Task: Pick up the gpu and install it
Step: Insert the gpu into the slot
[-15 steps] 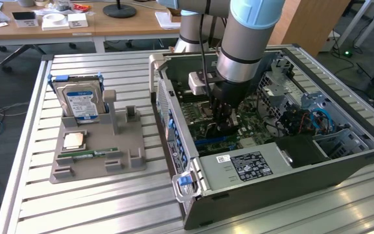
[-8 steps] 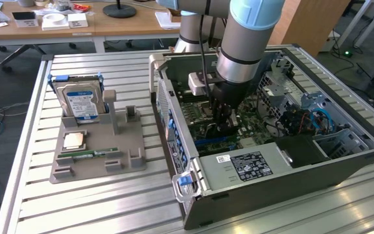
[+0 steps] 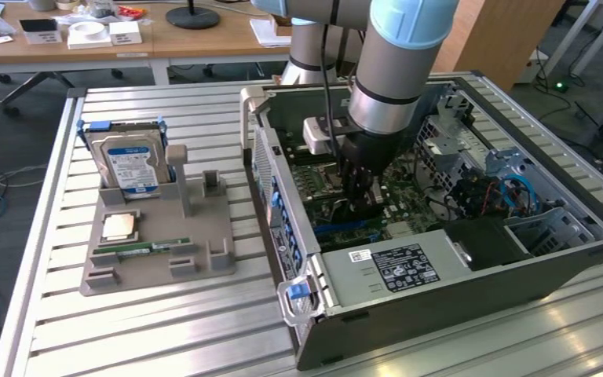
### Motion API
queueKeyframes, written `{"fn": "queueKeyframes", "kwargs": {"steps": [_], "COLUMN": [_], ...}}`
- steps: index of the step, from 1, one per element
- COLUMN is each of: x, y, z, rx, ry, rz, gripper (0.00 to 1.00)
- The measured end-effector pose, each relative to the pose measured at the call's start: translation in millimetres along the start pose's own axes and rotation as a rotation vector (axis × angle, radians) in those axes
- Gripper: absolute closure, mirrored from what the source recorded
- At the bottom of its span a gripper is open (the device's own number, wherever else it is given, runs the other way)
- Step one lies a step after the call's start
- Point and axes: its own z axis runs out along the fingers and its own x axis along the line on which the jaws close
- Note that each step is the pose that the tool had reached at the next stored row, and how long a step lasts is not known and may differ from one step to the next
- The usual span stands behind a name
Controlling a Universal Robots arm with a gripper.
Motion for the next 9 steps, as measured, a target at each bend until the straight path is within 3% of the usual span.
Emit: {"fn": "queueKeyframes", "kwargs": {"steps": [9], "x": [0.2], "y": [0.1], "z": [1.0], "rx": [-0.0001], "ry": [0.0001], "rz": [0.0], "gripper": [0.74]}}
